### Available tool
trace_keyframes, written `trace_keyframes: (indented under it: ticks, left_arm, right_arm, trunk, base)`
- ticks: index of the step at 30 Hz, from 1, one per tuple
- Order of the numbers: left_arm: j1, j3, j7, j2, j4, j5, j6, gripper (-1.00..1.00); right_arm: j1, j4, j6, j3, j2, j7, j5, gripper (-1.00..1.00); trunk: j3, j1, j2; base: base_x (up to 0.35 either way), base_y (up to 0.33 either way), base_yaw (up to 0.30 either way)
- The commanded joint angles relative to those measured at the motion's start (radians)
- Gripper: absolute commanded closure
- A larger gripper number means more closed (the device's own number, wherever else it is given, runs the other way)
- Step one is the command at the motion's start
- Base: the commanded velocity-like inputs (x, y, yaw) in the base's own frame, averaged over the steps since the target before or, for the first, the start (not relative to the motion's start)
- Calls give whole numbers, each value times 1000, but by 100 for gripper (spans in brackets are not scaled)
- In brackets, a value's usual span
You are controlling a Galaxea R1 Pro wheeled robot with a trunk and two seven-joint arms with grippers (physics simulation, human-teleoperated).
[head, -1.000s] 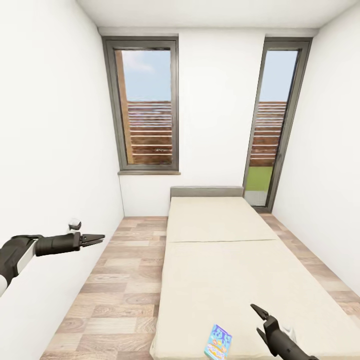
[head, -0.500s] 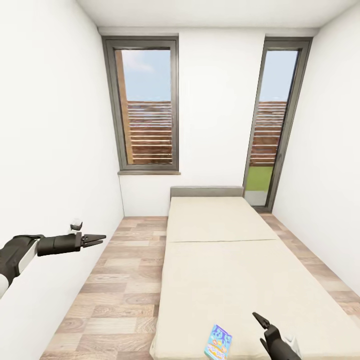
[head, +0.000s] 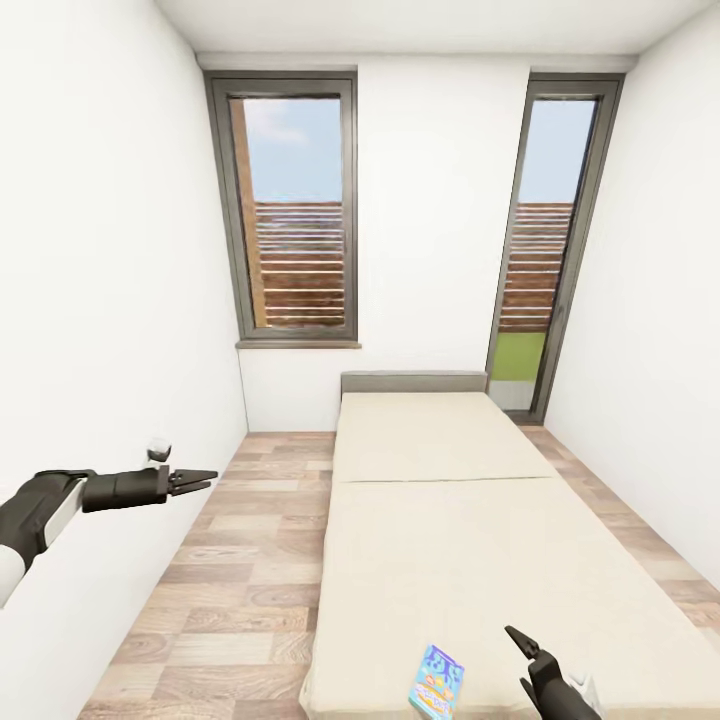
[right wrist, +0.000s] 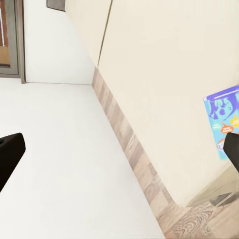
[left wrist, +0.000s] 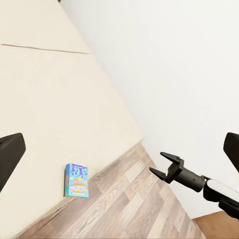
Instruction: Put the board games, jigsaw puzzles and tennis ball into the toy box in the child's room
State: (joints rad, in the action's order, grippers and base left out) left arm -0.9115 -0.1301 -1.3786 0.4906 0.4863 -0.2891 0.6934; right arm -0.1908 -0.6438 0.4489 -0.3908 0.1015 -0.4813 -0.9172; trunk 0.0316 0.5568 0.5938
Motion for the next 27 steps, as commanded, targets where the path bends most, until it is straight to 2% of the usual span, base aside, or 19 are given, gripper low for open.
trace_keyframes:
  ticks: [1, 10, 27]
  left_arm:
    - [-1, -6, 2, 1, 0, -7, 11, -100]
    - [-1, -6, 20, -1, 0, -7, 11, -100]
    - [-1, -5, 21, -1, 0, -8, 11, -100]
  right_arm:
    - [-1, 0, 9, -3, 0, 0, -6, -100]
    - [-1, 1, -13, -2, -2, 6, -7, -100]
    - [-1, 36, -47, 0, -8, 6, -8, -100]
  trunk:
    - [5, 4, 9]
    - [33, 39, 72]
    - [87, 104, 191]
  base:
    - [-4, 0, 0]
    - [-96, 0, 0]
    - [-6, 0, 0]
